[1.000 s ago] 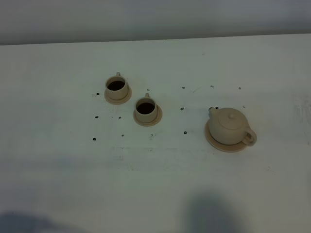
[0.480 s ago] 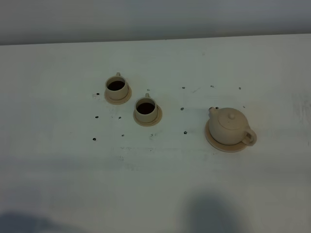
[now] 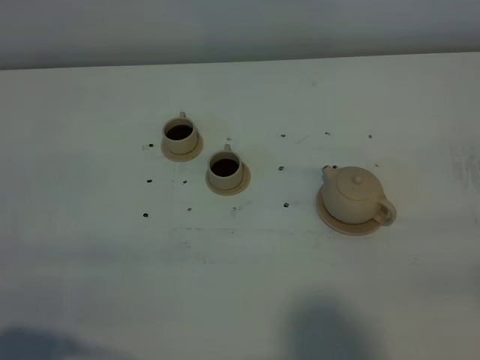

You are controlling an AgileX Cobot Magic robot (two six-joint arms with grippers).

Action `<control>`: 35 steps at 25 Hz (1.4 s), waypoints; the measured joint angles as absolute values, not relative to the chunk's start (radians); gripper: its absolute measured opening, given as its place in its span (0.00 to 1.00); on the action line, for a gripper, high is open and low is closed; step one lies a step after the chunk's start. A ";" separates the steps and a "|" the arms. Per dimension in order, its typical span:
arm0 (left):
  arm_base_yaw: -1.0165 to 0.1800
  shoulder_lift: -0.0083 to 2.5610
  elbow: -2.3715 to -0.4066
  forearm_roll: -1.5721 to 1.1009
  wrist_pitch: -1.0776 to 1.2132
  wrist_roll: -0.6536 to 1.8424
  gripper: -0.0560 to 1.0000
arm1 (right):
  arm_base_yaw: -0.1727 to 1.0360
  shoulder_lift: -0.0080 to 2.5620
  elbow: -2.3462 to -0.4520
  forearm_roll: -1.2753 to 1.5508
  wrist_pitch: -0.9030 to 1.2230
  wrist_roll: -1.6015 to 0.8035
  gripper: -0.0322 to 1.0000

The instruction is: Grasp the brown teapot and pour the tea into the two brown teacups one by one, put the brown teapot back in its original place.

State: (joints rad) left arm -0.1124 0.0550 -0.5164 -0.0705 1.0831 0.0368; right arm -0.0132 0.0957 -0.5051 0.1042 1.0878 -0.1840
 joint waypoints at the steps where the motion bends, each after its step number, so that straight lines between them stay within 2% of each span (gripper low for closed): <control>1: -0.112 0.055 -0.516 -0.071 1.083 0.037 0.53 | -0.013 0.088 -0.502 0.098 1.088 -0.184 0.26; 12: -0.112 0.055 -0.516 -0.071 1.083 0.037 0.53 | -0.013 -0.006 -0.501 0.111 1.088 -0.236 0.26; 20: -0.112 0.055 -0.516 -0.071 1.083 0.037 0.53 | -0.013 -0.006 -0.501 0.176 1.099 -0.348 0.42; 28: -0.112 0.055 -0.516 -0.071 1.083 0.037 0.53 | 0.085 -0.006 -0.501 0.209 1.099 -0.342 0.47; 35: -0.112 0.055 -0.516 -0.071 1.083 0.037 0.53 | 0.086 -0.006 -0.501 0.206 1.101 -0.320 0.52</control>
